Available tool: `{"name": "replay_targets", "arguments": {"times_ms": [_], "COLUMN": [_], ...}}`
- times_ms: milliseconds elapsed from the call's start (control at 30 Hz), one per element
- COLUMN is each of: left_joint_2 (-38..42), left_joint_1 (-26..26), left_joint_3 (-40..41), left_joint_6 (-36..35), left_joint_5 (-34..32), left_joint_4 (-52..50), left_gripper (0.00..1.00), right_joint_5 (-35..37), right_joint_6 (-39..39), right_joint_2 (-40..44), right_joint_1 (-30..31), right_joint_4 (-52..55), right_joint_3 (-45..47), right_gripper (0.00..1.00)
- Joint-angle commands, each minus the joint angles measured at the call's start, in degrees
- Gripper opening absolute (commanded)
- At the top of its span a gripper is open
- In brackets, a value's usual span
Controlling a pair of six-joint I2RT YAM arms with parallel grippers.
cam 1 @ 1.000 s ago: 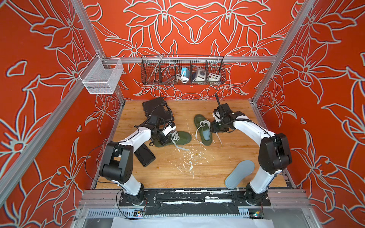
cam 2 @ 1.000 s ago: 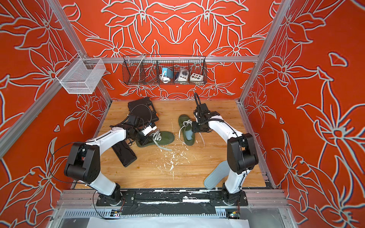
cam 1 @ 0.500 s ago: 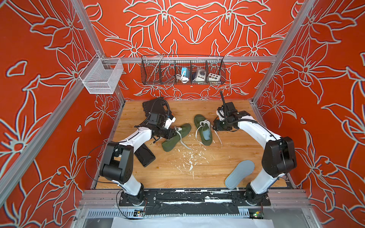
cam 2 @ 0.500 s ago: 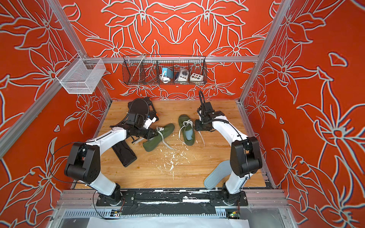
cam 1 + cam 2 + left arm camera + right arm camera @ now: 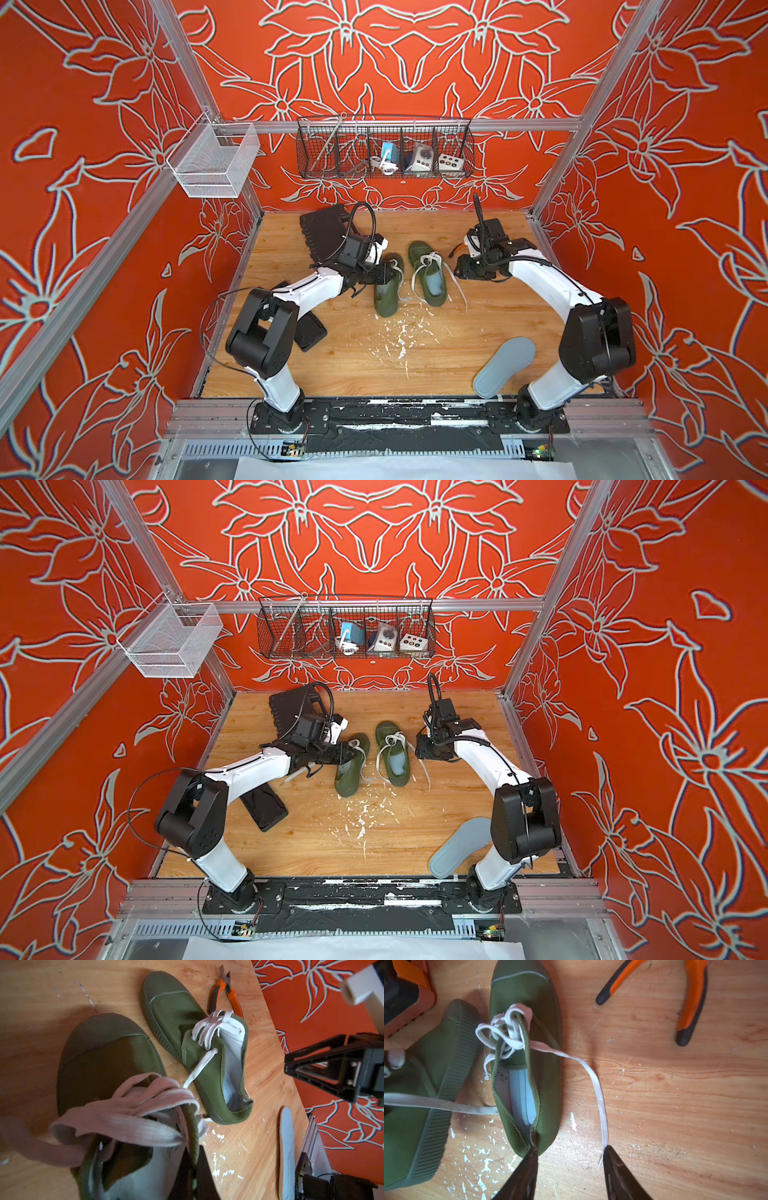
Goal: Insert the insole into the shoe
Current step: Adjust the shoe at the center of the board.
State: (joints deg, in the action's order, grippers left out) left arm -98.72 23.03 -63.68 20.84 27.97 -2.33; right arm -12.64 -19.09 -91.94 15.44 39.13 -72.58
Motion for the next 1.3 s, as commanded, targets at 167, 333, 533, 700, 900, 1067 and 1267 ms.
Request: {"name": "replay_targets", "arguments": {"times_ms": [167, 333, 533, 700, 900, 1067, 1267], "left_joint_2": [-1.3, -2.1, -2.5, -2.9, -2.8, -0.6, -3.1], "left_joint_1": [2.6, 2.7, 3.3, 4.0, 4.2, 4.9, 4.9], "left_joint_3": [-2.9, -1.5, 0.7, 1.8, 2.0, 3.5, 2.0], "left_joint_6": [-0.6, 2.3, 10.7, 14.7, 14.9, 15.5, 16.2], "left_joint_5": [-9.4, -5.8, -6.9, -10.8, -17.6, -22.4, -19.0], "left_joint_4": [-1.1, 1.1, 7.0, 11.9, 12.2, 13.6, 14.2], "left_gripper": [0.00, 0.01, 0.00, 0.00, 0.00, 0.00, 0.00], "right_joint_5": [0.4, -0.1, 0.1, 0.3, 0.2, 0.1, -0.3], "right_joint_6": [-4.9, -6.4, -8.0, -8.0, -7.8, -7.7, -7.3], "right_joint_2": [5.8, 6.2, 8.3, 8.6, 8.8, 9.0, 9.0], "right_joint_1": [-1.9, -2.1, -2.2, -2.5, -2.6, -2.8, -3.0], "right_joint_4": [-0.6, -0.1, -1.0, -0.6, -0.6, -0.6, -0.5], "right_joint_3": [5.7, 6.3, 8.3, 8.5, 8.4, 8.5, 8.4], "right_gripper": [0.53, 0.53, 0.53, 0.54, 0.54, 0.54, 0.54]}}
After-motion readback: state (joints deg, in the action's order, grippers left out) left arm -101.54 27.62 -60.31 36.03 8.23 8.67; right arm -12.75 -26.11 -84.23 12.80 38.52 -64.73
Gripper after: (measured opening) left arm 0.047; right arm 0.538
